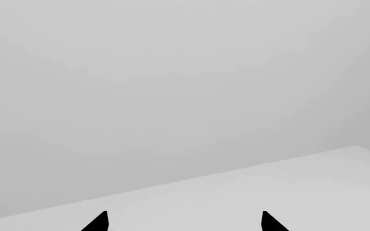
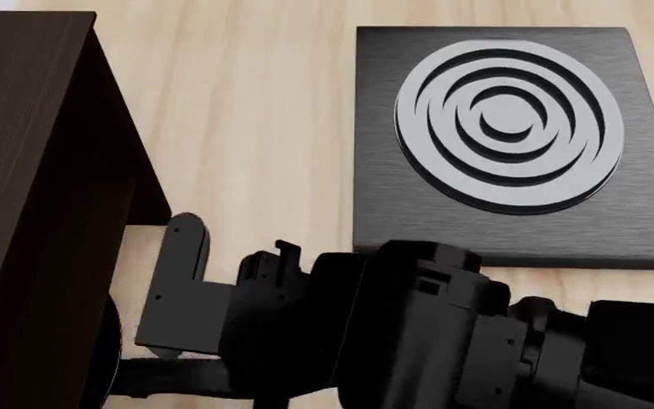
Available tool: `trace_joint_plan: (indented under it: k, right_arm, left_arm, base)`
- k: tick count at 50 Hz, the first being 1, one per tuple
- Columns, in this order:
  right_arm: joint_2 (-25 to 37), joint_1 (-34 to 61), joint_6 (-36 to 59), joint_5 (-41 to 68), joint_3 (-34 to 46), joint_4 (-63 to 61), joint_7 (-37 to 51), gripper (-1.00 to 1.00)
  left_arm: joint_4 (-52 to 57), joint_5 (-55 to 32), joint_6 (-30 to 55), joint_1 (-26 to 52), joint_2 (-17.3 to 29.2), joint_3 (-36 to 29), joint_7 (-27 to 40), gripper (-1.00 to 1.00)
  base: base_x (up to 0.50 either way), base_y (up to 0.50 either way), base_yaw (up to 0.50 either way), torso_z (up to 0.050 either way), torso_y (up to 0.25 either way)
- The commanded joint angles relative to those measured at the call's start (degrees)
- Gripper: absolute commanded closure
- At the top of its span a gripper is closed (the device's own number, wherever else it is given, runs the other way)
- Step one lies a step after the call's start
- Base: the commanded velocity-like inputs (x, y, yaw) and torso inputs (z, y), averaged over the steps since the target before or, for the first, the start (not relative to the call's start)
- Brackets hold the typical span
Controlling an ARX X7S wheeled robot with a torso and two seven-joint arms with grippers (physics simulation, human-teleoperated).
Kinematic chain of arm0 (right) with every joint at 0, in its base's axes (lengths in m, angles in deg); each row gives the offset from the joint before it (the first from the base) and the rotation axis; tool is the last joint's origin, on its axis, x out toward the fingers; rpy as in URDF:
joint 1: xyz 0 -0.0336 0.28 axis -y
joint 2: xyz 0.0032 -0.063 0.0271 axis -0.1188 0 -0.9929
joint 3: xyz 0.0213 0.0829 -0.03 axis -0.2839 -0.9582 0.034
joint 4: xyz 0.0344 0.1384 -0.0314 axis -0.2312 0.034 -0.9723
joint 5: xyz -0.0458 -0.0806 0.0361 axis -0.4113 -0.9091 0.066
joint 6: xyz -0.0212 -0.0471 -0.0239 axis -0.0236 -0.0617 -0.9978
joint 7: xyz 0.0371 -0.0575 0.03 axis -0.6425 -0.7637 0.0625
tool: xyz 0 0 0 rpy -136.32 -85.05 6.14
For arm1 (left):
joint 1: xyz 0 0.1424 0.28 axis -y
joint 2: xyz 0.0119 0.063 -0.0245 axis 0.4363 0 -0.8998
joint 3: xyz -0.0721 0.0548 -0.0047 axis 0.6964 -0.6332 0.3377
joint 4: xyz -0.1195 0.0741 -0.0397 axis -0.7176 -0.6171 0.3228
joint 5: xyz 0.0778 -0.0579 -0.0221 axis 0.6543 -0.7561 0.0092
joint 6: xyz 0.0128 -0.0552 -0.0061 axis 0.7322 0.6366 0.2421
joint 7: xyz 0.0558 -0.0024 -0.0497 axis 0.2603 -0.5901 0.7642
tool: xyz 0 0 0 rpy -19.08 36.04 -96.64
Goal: Put the frying pan under the cabinet shelf.
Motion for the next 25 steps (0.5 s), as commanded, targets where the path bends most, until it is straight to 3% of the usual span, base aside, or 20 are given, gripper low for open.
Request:
trace_joint_plan:
  k: [1, 12, 25]
  right_arm:
    - [6.5, 3.3, 5.0, 4.3, -2.5, -7.6, 4.2, -1.0]
    - [13.7, 7.1, 7.9, 9.3, -6.7, -14.2, 7.7, -1.0]
    - [18.1, 10.9, 9.7, 14.0, -11.5, -18.1, 11.7, -1.0]
  left_arm:
    - [0.1, -2.0, 0.3, 0.2, 1.0, 1.0, 1.2, -1.0]
    - [0.2, -2.9, 0.2, 1.3, 1.6, -0.6, 2.3, -1.0]
    - [0.9, -6.2, 0.7, 0.8, 3.3, 2.4, 3.9, -1.0]
  base:
    - [0.0, 0.0, 0.0, 0.0, 0.0]
    - [0.0, 0.0, 0.0, 0.0, 0.0]
    - [0.0, 0.0, 0.0, 0.0, 0.0]
